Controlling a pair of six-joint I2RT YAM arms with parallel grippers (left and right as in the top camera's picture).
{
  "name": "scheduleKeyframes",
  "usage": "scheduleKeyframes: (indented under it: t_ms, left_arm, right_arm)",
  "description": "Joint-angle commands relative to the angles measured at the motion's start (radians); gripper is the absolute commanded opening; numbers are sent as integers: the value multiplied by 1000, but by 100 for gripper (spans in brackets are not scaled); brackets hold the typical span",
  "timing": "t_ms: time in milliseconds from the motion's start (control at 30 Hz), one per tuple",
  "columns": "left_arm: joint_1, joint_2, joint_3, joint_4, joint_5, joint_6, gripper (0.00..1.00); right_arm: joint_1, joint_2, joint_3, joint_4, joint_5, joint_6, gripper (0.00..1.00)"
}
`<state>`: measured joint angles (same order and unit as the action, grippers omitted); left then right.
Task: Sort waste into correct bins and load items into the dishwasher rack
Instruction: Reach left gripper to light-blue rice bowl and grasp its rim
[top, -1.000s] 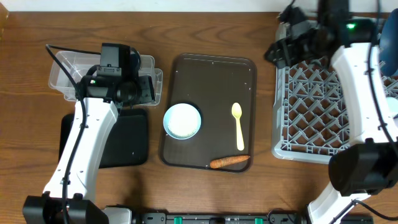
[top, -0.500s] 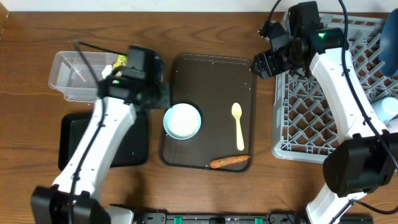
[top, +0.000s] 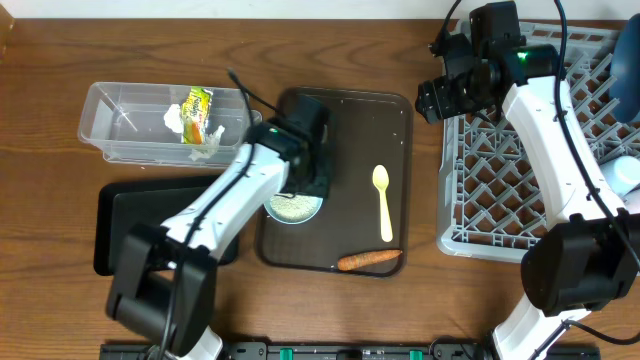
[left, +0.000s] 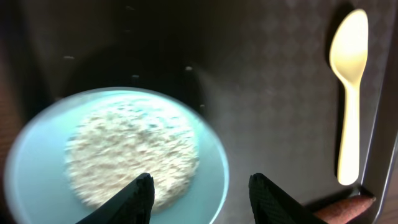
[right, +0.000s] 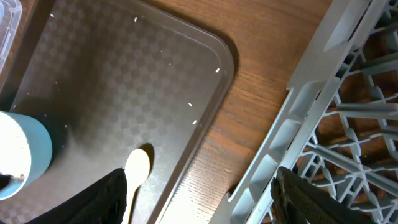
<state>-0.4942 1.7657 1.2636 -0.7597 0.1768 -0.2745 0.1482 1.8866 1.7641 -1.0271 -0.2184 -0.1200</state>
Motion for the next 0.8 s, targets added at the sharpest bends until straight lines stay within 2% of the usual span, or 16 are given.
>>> scheduleKeyframes:
  t_ms: [0, 500, 767]
  left_arm:
    - [-23, 31, 0, 8, -6, -16, 52]
    - [-53, 159, 0, 55, -6, -42, 51]
    - [-53, 175, 0, 55, -6, -42, 24]
  right_arm:
    - [0, 5, -4, 2, 9, 16, 74]
    - [0, 5, -4, -6, 8, 16, 76]
    - [1, 5, -4, -9, 9, 16, 77]
